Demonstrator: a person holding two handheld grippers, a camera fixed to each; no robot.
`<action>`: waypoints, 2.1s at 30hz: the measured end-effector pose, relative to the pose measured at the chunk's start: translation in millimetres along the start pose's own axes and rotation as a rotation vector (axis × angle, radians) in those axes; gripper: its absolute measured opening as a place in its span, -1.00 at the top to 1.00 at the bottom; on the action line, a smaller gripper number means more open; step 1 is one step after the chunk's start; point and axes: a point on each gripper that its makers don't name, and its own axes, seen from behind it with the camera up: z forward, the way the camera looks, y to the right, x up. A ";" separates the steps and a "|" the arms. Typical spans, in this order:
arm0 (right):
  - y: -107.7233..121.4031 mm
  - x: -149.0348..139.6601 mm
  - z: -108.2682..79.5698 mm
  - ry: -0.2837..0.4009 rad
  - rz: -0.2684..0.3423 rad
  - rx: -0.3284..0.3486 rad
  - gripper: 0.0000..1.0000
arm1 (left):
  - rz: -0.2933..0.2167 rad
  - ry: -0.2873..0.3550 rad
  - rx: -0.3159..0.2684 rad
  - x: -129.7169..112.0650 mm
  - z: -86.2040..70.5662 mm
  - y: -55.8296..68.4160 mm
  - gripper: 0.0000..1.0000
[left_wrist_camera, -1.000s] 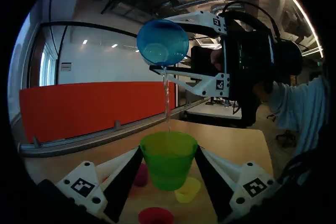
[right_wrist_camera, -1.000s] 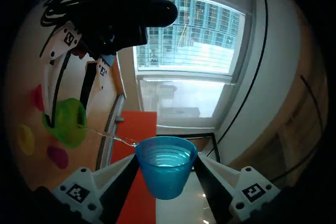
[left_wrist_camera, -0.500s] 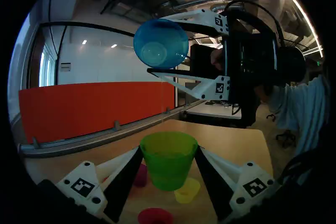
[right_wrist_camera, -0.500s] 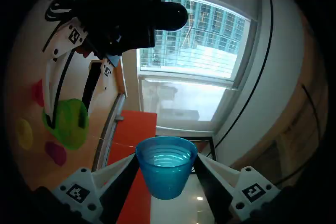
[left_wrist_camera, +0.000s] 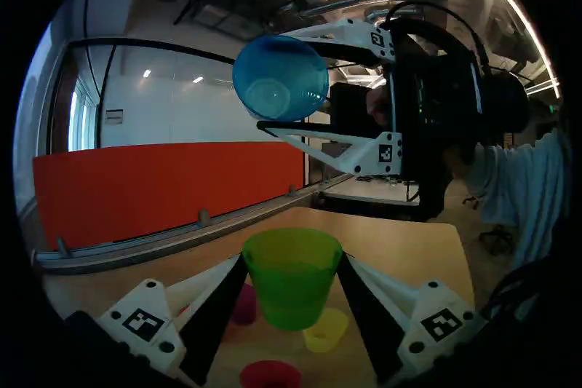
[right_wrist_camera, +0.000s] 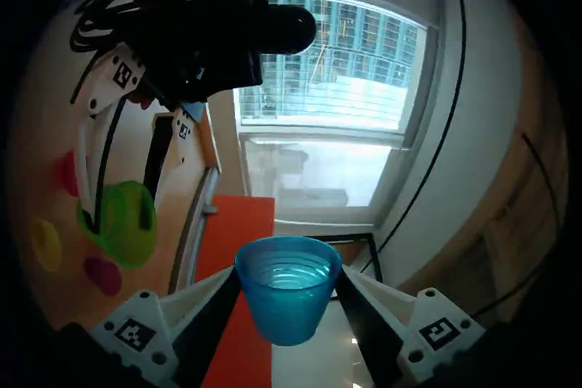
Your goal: Pour water
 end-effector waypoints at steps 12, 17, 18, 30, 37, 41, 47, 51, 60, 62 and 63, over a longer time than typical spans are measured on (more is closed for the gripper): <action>2.1 -2.8 -11.4 0.006 0.395 0.023 -0.79 | 0.008 0.005 0.008 4.1 -2.7 -1.0 -0.73; -0.7 2.2 -18.2 0.010 0.581 0.034 -0.79 | 0.009 0.009 0.009 5.8 -3.5 -0.6 -0.73; -2.4 3.0 -19.6 0.009 0.621 0.039 -0.79 | 0.009 0.009 0.009 6.1 -3.5 -0.4 -0.73; -13.1 7.7 -29.6 -0.001 1.113 0.086 -0.79 | 0.016 0.010 0.012 9.1 -5.1 0.8 -0.73; -20.4 2.9 -31.4 -0.023 1.311 0.121 -0.79 | 0.016 0.011 0.019 9.2 -6.1 -2.0 -0.73; -23.1 5.9 -32.1 -0.025 1.399 0.146 -0.80 | 0.016 0.011 0.022 8.8 -6.0 -2.6 -0.73; -25.8 4.1 -32.7 -0.037 1.425 0.148 -0.79 | 0.017 0.013 0.023 10.4 -7.0 -2.6 -0.73; -24.8 4.1 -33.4 -0.037 1.439 0.145 -0.79 | 0.016 0.015 0.028 12.0 -9.3 -4.4 -0.73; -20.9 -9.3 -47.2 -0.043 1.462 0.110 -0.80 | 0.021 0.010 0.040 12.8 -18.7 -7.1 -0.73; -21.9 -12.7 -51.5 -0.048 1.464 0.103 -0.81 | 0.022 0.008 0.046 12.9 -21.1 -8.5 -0.73; -22.5 -14.7 -53.9 -0.051 1.464 0.099 -0.81 | 0.023 0.007 0.049 13.0 -22.4 -9.4 -0.73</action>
